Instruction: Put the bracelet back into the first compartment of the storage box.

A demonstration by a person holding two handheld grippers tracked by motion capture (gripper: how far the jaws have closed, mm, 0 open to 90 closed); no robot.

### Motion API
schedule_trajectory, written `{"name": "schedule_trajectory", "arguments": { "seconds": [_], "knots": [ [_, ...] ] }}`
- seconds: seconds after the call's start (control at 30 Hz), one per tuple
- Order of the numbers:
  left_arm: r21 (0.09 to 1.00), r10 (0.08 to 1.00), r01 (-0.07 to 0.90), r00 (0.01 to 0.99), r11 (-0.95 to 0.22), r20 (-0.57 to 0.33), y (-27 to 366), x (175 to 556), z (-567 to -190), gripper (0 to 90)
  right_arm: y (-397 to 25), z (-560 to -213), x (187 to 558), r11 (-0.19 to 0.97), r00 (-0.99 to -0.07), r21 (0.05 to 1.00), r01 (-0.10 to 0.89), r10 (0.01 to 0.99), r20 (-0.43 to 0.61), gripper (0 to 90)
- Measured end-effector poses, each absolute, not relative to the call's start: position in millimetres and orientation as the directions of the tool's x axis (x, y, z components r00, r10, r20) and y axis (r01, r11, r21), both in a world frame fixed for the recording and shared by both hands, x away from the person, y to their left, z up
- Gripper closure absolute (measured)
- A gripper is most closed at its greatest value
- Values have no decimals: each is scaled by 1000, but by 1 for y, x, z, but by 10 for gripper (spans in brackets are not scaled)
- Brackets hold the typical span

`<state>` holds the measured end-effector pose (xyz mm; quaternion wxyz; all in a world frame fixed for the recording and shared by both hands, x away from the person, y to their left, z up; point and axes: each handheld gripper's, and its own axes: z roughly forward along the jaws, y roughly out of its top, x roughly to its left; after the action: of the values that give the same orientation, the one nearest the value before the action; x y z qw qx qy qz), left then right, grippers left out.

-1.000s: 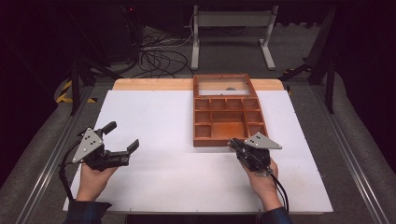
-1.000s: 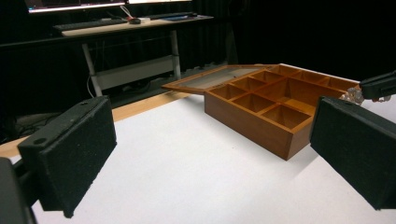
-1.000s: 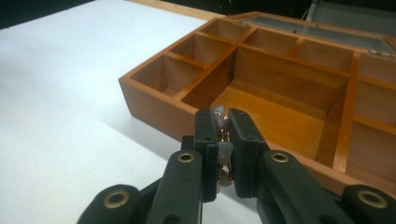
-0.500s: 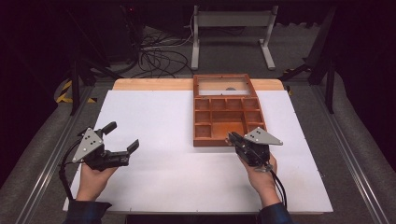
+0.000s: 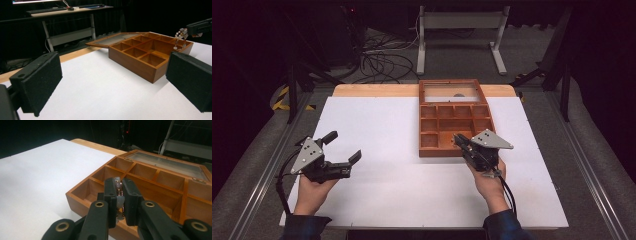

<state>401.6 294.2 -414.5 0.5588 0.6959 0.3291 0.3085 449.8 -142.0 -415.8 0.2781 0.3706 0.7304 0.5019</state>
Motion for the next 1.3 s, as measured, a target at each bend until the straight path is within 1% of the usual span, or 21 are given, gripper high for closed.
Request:
{"name": "schedule_trajectory", "arguments": {
  "seconds": [1.3],
  "knots": [
    [980, 805, 122, 590, -155, 54, 298, 404, -418, 14, -119, -393, 484, 235, -575, 952, 198, 814, -81, 832]
  ]
}}
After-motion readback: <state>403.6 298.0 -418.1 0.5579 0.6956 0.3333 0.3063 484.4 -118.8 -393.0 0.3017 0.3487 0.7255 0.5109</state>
